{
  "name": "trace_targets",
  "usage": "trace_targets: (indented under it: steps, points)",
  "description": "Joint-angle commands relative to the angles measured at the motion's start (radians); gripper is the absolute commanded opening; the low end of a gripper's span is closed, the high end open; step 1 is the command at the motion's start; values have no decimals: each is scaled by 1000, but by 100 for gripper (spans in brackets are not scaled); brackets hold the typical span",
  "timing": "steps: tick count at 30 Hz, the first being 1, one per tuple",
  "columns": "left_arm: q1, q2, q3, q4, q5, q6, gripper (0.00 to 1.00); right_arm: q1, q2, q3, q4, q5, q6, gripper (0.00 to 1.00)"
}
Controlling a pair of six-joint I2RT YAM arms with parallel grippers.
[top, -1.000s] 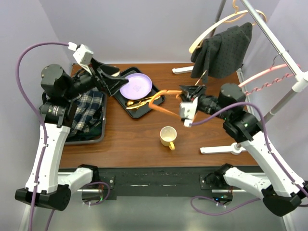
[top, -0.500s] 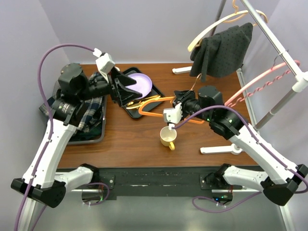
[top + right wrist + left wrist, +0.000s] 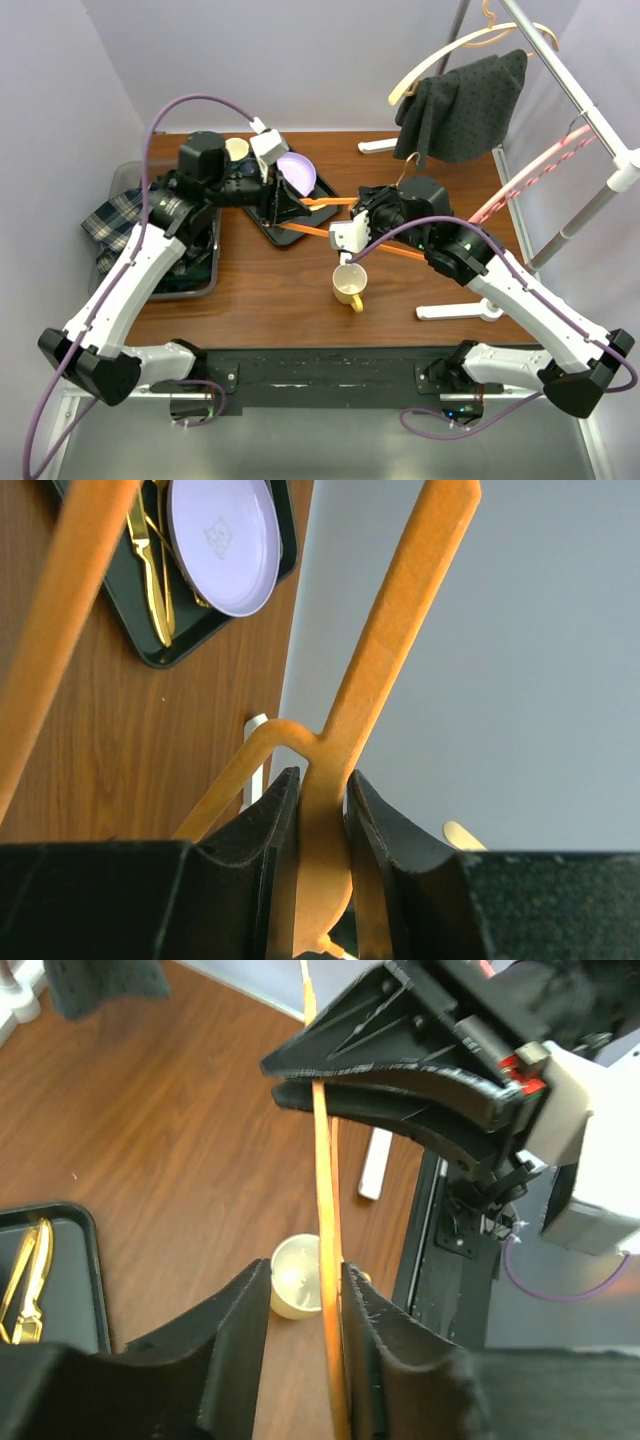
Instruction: Remove the skirt from the hanger
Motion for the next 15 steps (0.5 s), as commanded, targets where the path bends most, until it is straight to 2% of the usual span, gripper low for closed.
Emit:
trace_targets:
  steps: [1, 3, 4, 5, 6, 11, 14, 15]
  points:
    - [-36, 20, 56, -55, -78, 50, 30, 19, -8, 62, 50, 37, 19, 0]
    - [-53, 32, 65, -69, -83, 53, 27, 22, -10, 65, 47, 48, 22, 0]
    - [-58, 38, 69, -72, -86, 61, 22, 22, -10, 65, 47, 50, 22, 0]
    - [-62, 47, 72, -75, -86, 62, 8, 23, -11, 64, 47, 53, 17, 0]
    - [-65, 50, 77, -72, -92, 62, 0, 25, -14, 62, 47, 51, 11, 0]
    - [-65, 38, 53, 27, -166, -11, 0, 27, -56, 27, 98, -5, 23, 0]
    - [-65, 26, 40, 73, -183, -39, 0, 27, -100, 12, 124, -59, 85, 17]
    - [-65, 20, 37, 86, -187, -42, 0, 27, -110, 9, 127, -93, 100, 20]
